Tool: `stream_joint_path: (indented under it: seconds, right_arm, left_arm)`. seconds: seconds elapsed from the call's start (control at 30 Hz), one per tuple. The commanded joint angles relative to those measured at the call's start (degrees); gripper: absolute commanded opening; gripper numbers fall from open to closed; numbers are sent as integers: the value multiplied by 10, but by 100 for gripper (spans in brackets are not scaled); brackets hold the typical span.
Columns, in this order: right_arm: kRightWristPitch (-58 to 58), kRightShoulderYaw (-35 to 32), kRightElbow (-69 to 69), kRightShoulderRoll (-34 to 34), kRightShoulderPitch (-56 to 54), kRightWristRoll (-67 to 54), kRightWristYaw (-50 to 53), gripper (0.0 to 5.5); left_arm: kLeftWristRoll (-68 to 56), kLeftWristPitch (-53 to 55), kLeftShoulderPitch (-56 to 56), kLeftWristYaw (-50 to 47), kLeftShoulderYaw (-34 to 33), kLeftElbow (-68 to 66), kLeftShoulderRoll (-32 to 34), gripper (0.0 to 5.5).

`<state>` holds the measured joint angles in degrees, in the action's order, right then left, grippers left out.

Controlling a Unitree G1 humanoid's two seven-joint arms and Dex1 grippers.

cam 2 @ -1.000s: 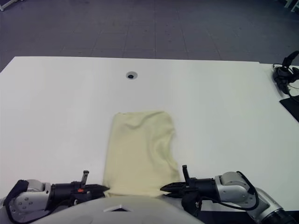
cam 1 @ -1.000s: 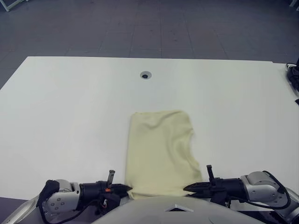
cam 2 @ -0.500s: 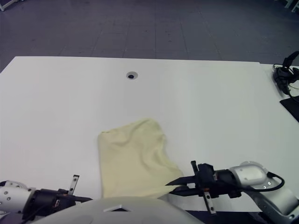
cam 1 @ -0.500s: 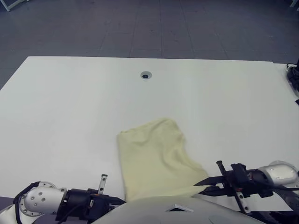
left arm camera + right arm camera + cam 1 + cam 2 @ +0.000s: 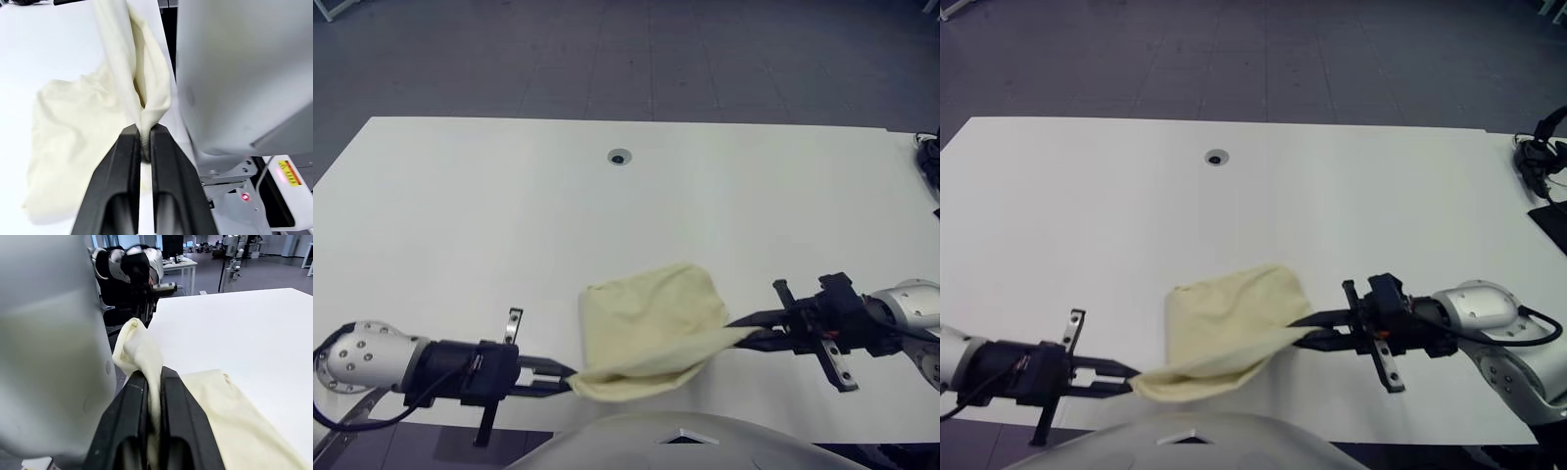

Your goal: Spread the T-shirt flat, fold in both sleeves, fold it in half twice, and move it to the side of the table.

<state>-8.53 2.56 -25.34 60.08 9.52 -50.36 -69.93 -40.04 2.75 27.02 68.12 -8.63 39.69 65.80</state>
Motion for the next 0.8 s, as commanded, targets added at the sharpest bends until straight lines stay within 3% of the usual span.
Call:
stream_joint_path:
  seconds: [0.03,0.33,0.67,0.8]
  right_arm:
    - [5,22,78,-58,-76,80,13,11]
    - [42,63,229,-182,-215,214,29,11]
    - [94,63,316,-218,-231,295,23,11]
    - [104,51,321,-223,-229,309,33,100]
  left_arm:
    - [38,31,-117,-26,55,-52,-41,10]
    - [171,29,-267,-70,128,-214,-128,10]
    - [257,11,-280,-102,150,-275,-171,10]
    - [269,27,-283,-123,149,-277,-190,10]
